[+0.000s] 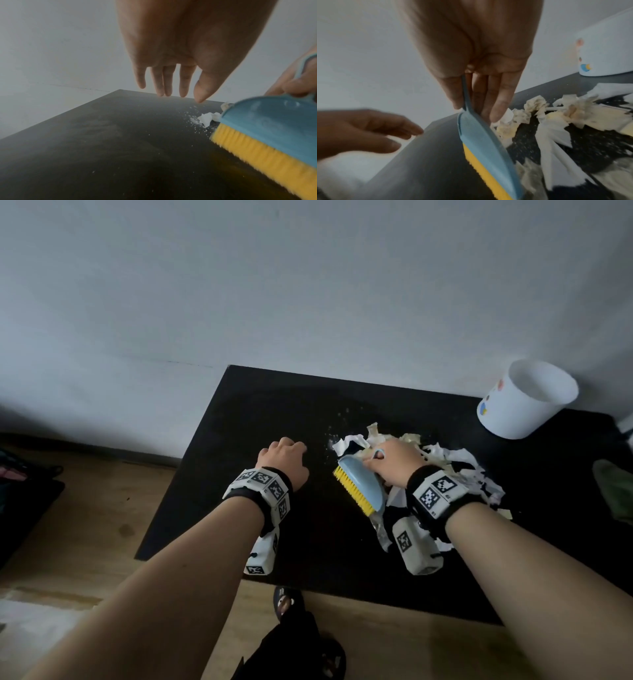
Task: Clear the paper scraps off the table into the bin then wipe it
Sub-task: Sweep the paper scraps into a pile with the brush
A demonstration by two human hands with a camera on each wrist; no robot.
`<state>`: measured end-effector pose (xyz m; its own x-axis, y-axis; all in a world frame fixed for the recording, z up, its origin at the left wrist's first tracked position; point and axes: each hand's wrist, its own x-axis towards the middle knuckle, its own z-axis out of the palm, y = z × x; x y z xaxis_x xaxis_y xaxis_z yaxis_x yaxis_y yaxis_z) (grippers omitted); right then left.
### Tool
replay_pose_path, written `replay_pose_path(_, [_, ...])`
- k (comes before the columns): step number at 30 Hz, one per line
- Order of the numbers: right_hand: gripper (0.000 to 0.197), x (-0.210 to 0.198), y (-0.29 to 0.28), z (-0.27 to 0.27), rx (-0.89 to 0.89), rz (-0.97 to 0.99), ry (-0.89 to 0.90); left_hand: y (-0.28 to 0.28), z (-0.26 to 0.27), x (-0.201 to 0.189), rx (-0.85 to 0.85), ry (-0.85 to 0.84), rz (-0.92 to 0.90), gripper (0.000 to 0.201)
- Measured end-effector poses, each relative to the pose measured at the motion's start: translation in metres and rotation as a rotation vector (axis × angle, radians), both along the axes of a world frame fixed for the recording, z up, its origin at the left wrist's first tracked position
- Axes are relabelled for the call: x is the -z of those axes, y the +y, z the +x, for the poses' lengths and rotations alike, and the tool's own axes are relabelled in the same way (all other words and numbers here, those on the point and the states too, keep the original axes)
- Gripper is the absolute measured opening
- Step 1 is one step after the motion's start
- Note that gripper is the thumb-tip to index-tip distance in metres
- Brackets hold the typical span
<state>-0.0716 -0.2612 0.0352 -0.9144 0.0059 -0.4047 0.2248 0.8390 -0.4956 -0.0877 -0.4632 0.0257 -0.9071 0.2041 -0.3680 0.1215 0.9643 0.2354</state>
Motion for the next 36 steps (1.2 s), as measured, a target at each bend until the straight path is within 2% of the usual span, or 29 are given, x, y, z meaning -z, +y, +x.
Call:
replay_pose_path(4, [0.023,-0.024,0.023,-0.021,0.151,-0.164,0.133,0.017,-0.015,0.002,0.076,0.044,-0.027,0.049])
replay_pose_path(8, [0.024,-0.034,0.056,-0.048,0.188,0.082,0.239,0.033,-0.036,0.005,0.101,0.077,0.002,0.046])
replay_pose_path(13, [0.027,-0.018,0.112,-0.063,0.307,0.357,0.191,0.054,-0.073,0.01,0.154,0.068,0.025,0.047])
replay_pose_path(16, [0.026,-0.003,0.133,-0.061,0.394,0.42,0.148,0.065,-0.092,0.019,0.199,0.039,0.016,0.05])
replay_pose_path(21, [0.028,0.013,0.127,-0.069,0.329,0.395,0.059,0.088,-0.115,0.031,0.245,-0.025,-0.001,0.053])
replay_pose_path(26, [0.031,0.001,0.128,-0.081,0.329,0.305,0.07,0.135,-0.128,0.02,0.317,-0.011,0.046,0.053])
replay_pose_path(31, [0.037,-0.02,0.181,-0.06,0.416,0.394,0.102,0.192,-0.134,0.002,0.367,0.007,0.104,0.053])
replay_pose_path(36, [0.043,-0.034,0.255,-0.03,0.506,0.371,0.002,0.268,-0.13,-0.013,0.316,-0.018,0.163,0.049])
